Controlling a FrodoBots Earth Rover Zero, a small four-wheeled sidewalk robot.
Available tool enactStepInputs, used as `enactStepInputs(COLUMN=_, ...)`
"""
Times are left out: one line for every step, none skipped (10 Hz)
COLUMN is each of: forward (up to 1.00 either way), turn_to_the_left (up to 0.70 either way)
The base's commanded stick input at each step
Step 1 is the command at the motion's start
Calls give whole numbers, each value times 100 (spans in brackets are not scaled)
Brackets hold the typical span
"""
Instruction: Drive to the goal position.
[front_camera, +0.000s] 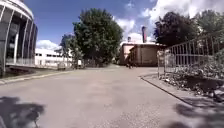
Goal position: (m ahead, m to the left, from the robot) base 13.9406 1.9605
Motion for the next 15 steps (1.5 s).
enactStepInputs(forward=50, turn_to_the_left=0)
enactStepInputs(forward=50, turn_to_the_left=0)
enactStepInputs(forward=50, turn_to_the_left=0)
enactStepInputs(forward=50, turn_to_the_left=0)
enactStepInputs(forward=50, turn_to_the_left=0)
enactStepInputs(forward=50, turn_to_the_left=0)
enactStepInputs(forward=50, turn_to_the_left=0)
enactStepInputs(forward=50, turn_to_the_left=0)
enactStepInputs(forward=50, turn_to_the_left=0)
enactStepInputs(forward=50, turn_to_the_left=0)
enactStepInputs(forward=50, turn_to_the_left=0)
enactStepInputs(forward=50, turn_to_the_left=0)
enactStepInputs(forward=50, turn_to_the_left=0)
enactStepInputs(forward=50, turn_to_the_left=0)
enactStepInputs(forward=50, turn_to_the_left=0)
